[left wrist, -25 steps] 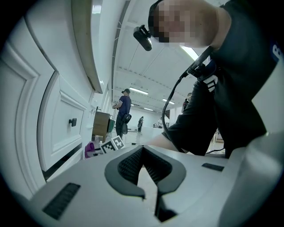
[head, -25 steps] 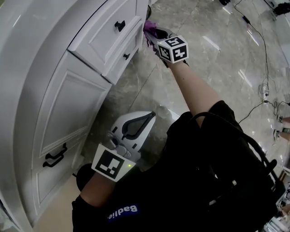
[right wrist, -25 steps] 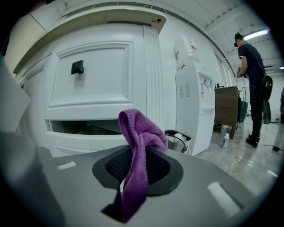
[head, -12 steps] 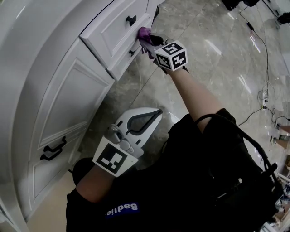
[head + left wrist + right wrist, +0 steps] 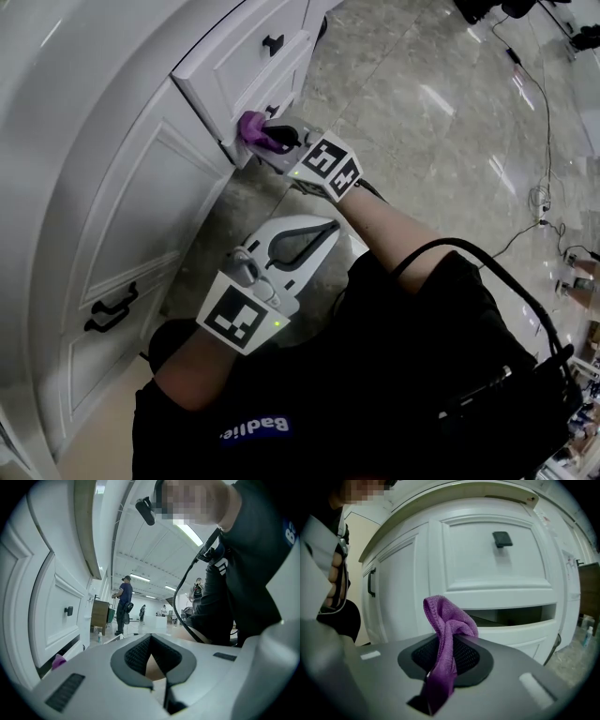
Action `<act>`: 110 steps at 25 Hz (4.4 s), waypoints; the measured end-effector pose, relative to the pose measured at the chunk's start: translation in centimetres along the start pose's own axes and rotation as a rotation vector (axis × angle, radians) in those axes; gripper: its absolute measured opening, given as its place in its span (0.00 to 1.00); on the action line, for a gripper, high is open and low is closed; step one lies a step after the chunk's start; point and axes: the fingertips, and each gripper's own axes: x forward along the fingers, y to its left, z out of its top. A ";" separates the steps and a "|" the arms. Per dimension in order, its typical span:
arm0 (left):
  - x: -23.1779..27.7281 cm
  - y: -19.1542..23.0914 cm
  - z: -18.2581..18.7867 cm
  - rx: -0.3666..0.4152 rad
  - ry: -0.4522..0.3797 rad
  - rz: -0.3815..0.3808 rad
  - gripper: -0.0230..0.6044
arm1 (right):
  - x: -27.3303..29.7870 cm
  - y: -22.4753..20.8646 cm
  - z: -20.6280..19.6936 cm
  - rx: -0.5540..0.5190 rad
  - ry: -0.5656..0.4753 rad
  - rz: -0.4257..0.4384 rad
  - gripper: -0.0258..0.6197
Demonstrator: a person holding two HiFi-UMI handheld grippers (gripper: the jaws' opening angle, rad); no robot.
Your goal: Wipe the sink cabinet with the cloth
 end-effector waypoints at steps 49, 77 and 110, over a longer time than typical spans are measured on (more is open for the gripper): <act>0.2 -0.3 -1.0 -0.019 -0.016 -0.034 0.04 | 1.2 -1.5 -3.7 0.005 0.153 -0.048 0.15; -0.9 0.0 -4.1 -0.079 0.065 0.033 0.04 | -2.2 -21.8 -12.5 0.152 0.247 -0.365 0.15; -0.3 -0.3 -2.8 -0.053 -0.003 -0.055 0.04 | 5.1 4.9 -12.5 0.106 0.228 0.171 0.15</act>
